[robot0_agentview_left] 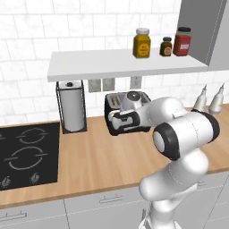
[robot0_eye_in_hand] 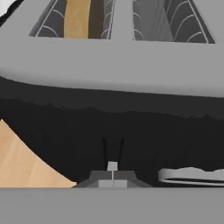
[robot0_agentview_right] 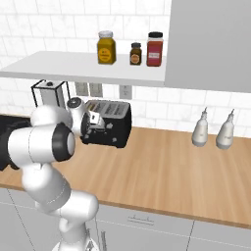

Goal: Start the toaster. Once the lever pops up, take the bread to the plate on the dining counter.

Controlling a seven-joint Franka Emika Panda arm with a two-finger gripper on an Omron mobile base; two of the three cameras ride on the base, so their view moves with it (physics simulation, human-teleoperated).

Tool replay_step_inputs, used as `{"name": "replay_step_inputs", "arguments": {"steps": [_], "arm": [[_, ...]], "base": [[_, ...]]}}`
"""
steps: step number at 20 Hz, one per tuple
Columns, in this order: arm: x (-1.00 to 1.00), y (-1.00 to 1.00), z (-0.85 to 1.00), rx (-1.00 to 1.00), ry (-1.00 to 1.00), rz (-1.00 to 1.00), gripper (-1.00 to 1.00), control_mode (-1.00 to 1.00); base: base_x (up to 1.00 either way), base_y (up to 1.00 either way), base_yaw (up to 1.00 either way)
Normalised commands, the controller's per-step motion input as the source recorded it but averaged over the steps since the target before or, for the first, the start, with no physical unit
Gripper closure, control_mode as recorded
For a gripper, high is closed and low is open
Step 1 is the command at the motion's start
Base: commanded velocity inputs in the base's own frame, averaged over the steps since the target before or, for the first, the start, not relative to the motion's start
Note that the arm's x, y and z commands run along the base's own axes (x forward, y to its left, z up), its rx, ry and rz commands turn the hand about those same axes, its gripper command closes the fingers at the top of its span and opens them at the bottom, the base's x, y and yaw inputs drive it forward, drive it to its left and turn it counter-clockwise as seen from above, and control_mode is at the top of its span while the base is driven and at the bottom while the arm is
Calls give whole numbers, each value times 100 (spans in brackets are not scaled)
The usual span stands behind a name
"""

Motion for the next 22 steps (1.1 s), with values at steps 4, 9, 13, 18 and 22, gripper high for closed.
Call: {"name": "replay_step_inputs", "arguments": {"steps": [4, 9, 13, 18, 22], "arm": [[-21, 0, 23, 0, 0, 0, 100, -100], [-15, -1, 36, 0, 0, 0, 100, -100], [-23, -1, 31, 0, 0, 0, 100, -100], [-37, -4, 29, -1, 0, 0, 100, -100], [-41, -7, 29, -2, 0, 0, 100, -100]], "base": [[0, 0, 0], [0, 0, 0], [0, 0, 0], [0, 0, 0], [0, 0, 0]]}}
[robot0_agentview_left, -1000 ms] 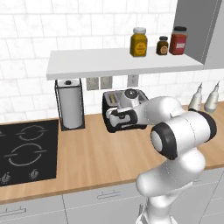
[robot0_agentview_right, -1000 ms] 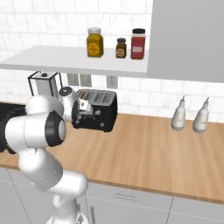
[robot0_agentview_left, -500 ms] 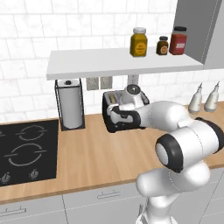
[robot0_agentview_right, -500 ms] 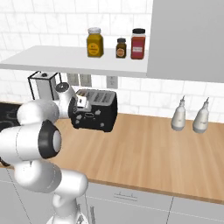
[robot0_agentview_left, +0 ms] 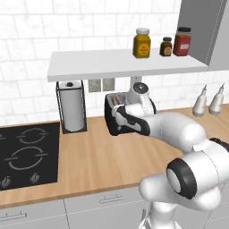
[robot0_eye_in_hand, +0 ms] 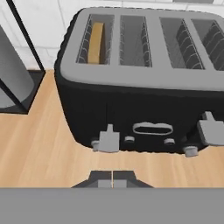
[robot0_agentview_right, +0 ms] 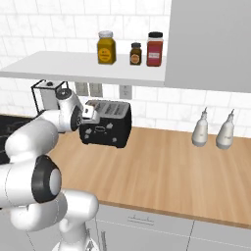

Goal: Start the toaster. Once the lever pops up, take the bread to the plate on the dining counter.

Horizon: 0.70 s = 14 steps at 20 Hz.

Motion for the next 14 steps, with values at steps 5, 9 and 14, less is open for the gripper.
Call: {"name": "replay_step_inputs", "arguments": {"steps": [5, 9, 14], "arm": [[-40, -7, 36, -1, 0, 0, -100, -100], [-37, -1, 67, 0, -7, 0, -100, -100], [-32, -3, 53, 1, -10, 1, -100, -100]], "base": [[0, 0, 0], [0, 0, 0], [0, 0, 0]]}}
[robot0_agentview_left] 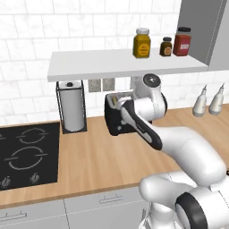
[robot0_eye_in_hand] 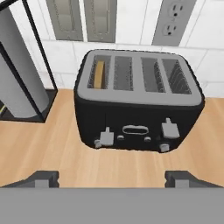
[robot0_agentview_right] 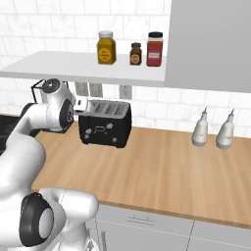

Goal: Start the toaster. Once the lever pops up, take the bread to the plate on the dining counter.

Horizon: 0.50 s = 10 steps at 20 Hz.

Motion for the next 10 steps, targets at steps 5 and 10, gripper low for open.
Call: {"name": "replay_step_inputs", "arguments": {"steps": [5, 10], "arm": [[-29, 1, 50, 0, -11, 3, -100, -100], [-22, 19, 39, 0, -12, 1, -100, -100]], "base": [[0, 0, 0], [0, 0, 0]]}}
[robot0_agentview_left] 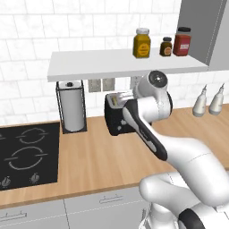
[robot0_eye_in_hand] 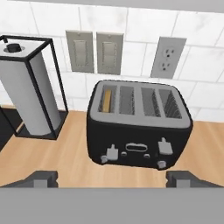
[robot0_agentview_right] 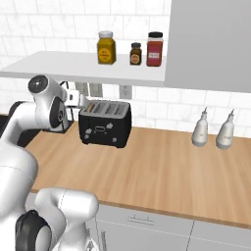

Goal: Start the toaster. Once the lever pops up, take the bread to the plate on the dining counter.

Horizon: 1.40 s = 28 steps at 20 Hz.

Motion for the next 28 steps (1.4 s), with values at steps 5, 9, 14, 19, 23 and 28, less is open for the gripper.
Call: {"name": "replay_step_inputs", "arguments": {"steps": [5, 9, 14, 19, 23, 28], "arm": [[-11, 16, 6, 0, -7, 2, -100, -100], [0, 0, 0, 0, 0, 0, -100, -100], [0, 0, 0, 0, 0, 0, -100, -100], [0, 0, 0, 0, 0, 0, -100, -100], [0, 0, 0, 0, 0, 0, -100, -100], [0, 0, 0, 0, 0, 0, -100, -100]], "base": [[0, 0, 0], [0, 0, 0], [0, 0, 0], [0, 0, 0], [0, 0, 0], [0, 0, 0]]}}
